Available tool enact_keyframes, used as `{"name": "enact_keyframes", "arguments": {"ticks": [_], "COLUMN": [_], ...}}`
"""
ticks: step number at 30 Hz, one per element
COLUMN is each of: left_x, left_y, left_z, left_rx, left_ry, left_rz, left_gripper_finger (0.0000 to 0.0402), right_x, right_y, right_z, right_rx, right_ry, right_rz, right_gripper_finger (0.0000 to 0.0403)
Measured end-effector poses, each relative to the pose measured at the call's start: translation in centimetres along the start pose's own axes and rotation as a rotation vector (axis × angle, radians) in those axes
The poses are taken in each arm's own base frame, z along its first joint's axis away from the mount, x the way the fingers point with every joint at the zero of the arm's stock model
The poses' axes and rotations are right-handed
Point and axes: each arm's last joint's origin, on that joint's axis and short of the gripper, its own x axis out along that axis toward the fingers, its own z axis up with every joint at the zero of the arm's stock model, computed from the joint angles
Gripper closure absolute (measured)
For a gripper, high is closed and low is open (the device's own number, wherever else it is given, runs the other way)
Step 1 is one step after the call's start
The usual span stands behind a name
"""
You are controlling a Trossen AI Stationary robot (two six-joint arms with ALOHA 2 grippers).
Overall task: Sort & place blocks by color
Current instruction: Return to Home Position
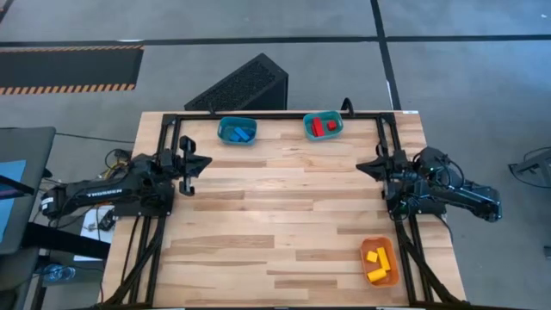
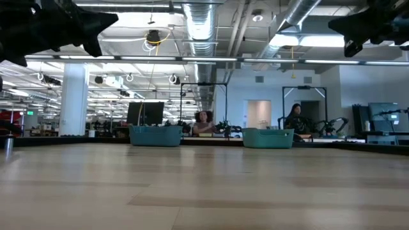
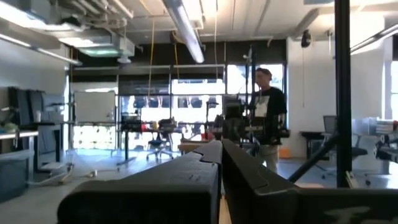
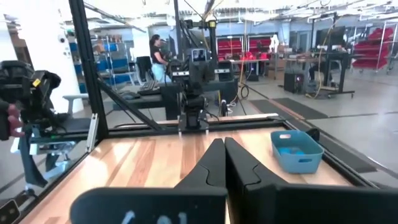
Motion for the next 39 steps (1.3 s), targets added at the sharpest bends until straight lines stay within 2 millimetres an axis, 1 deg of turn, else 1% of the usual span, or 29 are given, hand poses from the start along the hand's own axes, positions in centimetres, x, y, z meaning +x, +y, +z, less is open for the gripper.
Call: {"name": "enact_keyframes", "arguments": {"ticks": [3,6,10,15,17,22,26,30,34,36,39], "left_x": [-0.2,-0.3,-0.6,-1.3,-1.3,-1.2,-1.1,-1.0,-0.9,-1.0,-1.1], "left_y": [0.0,0.0,0.1,0.3,0.3,0.2,0.3,0.5,0.3,0.2,0.1], "left_z": [-0.4,-1.1,-1.9,-3.8,-3.8,-3.5,-3.2,-2.9,-2.7,-2.9,-3.3], "left_rx": [0.004,-0.001,-0.013,-0.073,-0.085,-0.088,-0.066,-0.018,0.001,-0.008,-0.013], "left_ry": [0.053,0.125,0.210,0.411,0.405,0.377,0.343,0.319,0.310,0.321,0.360], "left_rz": [0.004,0.009,0.017,0.114,0.106,0.079,0.115,0.161,0.104,0.070,0.063], "left_gripper_finger": [0.0401,0.0401,0.0401,0.0401,0.0401,0.0401,0.0401,0.0401,0.0401,0.0401,0.0401], "right_x": [0.1,0.5,1.0,1.3,1.4,1.4,1.4,1.3,1.3,1.3,1.3], "right_y": [0.0,-0.2,-0.4,-0.6,-0.6,-0.6,-0.6,-0.7,-0.8,-0.8,-0.8], "right_z": [-0.2,-1.0,-2.5,-3.9,-4.4,-4.5,-4.5,-4.1,-4.1,-4.2,-4.4], "right_rx": [-0.006,-0.006,0.032,0.050,0.065,0.066,0.065,0.055,0.051,0.050,0.054], "right_ry": [-0.014,-0.030,-0.094,-0.148,-0.140,-0.135,-0.137,-0.176,-0.174,-0.162,-0.137], "right_rz": [0.004,0.015,0.035,0.043,0.043,0.049,0.049,0.044,0.037,0.050,0.075], "right_gripper_finger": [0.0396,0.0398,0.0398,0.0398,0.0398,0.0396,0.0396,0.0395,0.0395,0.0396,0.0399]}}
